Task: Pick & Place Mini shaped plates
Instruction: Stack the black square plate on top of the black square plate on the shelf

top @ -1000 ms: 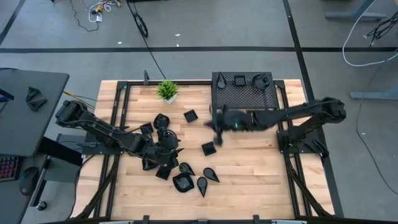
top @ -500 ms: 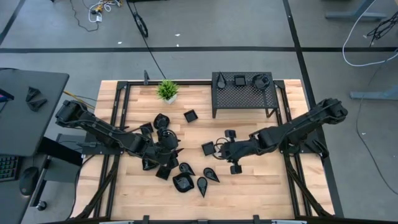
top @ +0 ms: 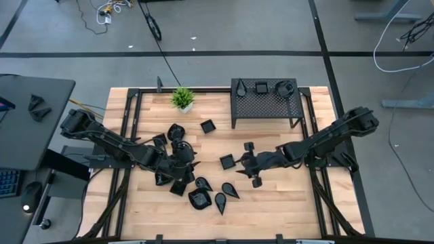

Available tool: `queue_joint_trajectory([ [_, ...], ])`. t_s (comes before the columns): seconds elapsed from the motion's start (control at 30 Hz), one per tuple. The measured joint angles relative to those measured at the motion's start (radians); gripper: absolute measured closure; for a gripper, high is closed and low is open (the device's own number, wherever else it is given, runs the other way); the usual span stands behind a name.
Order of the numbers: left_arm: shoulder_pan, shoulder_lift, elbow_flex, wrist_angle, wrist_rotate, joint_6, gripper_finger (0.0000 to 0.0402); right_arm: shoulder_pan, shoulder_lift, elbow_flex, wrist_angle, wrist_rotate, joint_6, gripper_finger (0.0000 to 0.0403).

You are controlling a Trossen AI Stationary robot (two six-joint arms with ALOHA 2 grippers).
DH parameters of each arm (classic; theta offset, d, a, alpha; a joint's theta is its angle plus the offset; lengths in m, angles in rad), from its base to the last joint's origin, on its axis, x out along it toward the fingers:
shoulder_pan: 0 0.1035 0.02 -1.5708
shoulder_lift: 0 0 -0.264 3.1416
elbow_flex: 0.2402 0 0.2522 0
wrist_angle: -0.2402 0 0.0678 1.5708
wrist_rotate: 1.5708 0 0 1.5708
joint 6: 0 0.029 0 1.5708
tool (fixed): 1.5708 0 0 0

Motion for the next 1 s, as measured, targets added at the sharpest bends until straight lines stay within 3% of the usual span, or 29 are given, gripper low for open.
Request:
queue_joint_trajectory([
  [0.33,0.029,0.0,0.0,0.013,0.002,-0.002,0.0209,-0.003,0.169,0.062,0.039,-0.008,-0.069,0.0248],
  [0.5,0.029,0.0,0.0,0.015,0.004,-0.003,0.0209,-0.006,0.273,0.138,-0.036,-0.014,-0.06,0.0248],
  [0.7,0.03,0.0,0.0,0.027,0.005,-0.003,0.0209,-0.008,0.37,0.241,-0.175,0.063,-0.035,0.0252],
  [1.0,0.027,0.0,0.0,0.028,0.006,-0.002,0.0209,-0.013,0.388,0.257,-0.211,0.116,0.031,0.0309],
])
